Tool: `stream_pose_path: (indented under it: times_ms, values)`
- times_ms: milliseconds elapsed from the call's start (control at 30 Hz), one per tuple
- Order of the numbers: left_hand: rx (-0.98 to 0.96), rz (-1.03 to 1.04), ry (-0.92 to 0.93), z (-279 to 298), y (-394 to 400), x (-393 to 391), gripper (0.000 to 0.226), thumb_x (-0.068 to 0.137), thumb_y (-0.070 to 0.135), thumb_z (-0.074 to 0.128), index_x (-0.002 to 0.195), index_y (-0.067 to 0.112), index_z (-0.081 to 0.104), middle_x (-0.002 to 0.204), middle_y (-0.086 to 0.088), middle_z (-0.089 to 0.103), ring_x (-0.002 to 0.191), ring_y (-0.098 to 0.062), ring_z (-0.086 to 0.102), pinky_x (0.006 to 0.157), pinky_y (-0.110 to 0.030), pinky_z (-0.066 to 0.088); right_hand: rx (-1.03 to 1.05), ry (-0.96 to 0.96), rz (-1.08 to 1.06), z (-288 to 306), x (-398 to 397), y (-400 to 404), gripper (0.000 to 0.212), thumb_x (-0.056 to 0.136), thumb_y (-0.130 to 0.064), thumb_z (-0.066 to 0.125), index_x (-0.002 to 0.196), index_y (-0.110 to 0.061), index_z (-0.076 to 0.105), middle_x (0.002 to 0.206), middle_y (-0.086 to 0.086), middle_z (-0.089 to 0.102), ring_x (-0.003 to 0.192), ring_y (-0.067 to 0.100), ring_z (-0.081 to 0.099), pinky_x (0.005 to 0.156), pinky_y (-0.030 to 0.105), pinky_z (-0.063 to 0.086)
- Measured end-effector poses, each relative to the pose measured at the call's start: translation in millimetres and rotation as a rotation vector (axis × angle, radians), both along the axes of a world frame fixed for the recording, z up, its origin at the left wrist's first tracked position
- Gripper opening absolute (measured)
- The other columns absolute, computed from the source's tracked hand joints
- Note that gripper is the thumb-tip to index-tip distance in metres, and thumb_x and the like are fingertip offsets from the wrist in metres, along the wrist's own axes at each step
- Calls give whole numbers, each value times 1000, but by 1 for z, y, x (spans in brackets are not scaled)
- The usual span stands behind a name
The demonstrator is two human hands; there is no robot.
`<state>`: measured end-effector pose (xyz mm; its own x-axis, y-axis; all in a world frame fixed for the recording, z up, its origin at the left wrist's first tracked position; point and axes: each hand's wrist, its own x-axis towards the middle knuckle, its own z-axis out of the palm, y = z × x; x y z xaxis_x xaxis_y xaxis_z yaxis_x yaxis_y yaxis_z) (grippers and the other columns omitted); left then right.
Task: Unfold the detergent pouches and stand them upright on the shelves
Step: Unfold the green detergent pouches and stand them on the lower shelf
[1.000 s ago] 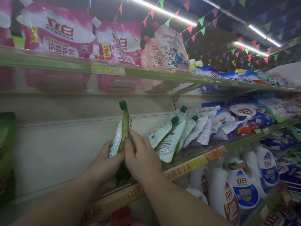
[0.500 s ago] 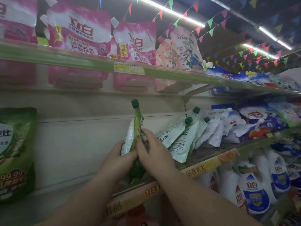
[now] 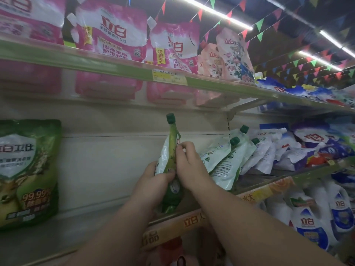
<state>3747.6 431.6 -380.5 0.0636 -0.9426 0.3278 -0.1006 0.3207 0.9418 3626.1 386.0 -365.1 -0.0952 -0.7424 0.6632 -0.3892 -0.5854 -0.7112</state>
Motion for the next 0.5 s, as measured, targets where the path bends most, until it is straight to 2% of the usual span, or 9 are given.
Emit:
stream_pose_path:
  times_ms: [133,200,267,333,400,467,500]
  values:
    - [21,-14,32,-1,-2,0,46,81,38,73,124,42,58,113,-3,74,101,-35,73,86,-56,61,86,-181,9,12,7,-3,29,105,-57,34,105,-34,52,107,2,63,100,23,61,87,43,49]
    - [14,-20,35,-2,-4,0,41,85,33,72,123,41,59,112,-5,74,99,-35,74,86,-56,62,133,-318,38,16,9,-9,29,107,-49,36,108,-26,53,101,2,61,94,22,59,73,37,41]
    - [10,-20,50,-3,-8,0,36,91,29,72,123,39,59,111,-6,75,98,-36,74,84,-56,62,174,-422,50,20,10,-14,32,107,-46,37,110,-20,55,96,2,60,87,18,57,65,35,37]
    - [16,-20,66,-3,-12,1,38,92,27,72,127,38,59,111,-8,75,96,-38,75,82,-58,62,224,-508,91,25,15,-19,39,102,-50,41,108,-15,59,97,6,63,87,22,61,68,36,44]
    - [20,-28,92,-4,-14,1,39,93,25,72,127,38,59,110,-10,76,93,-39,76,80,-60,63,252,-576,126,22,16,-42,49,85,-57,47,100,-14,64,98,11,68,90,31,67,79,44,55]
    - [23,-43,116,-5,-17,2,37,93,24,71,125,39,60,109,-10,77,92,-40,77,78,-61,62,250,-583,137,15,11,-71,51,71,-62,47,83,-16,66,97,13,69,89,33,68,91,55,58]
    - [21,-46,112,-5,-18,1,36,94,24,71,125,38,60,109,-10,77,92,-40,77,78,-61,63,269,-579,141,12,9,-76,50,74,-61,48,83,-15,66,96,13,69,88,32,68,91,53,58]
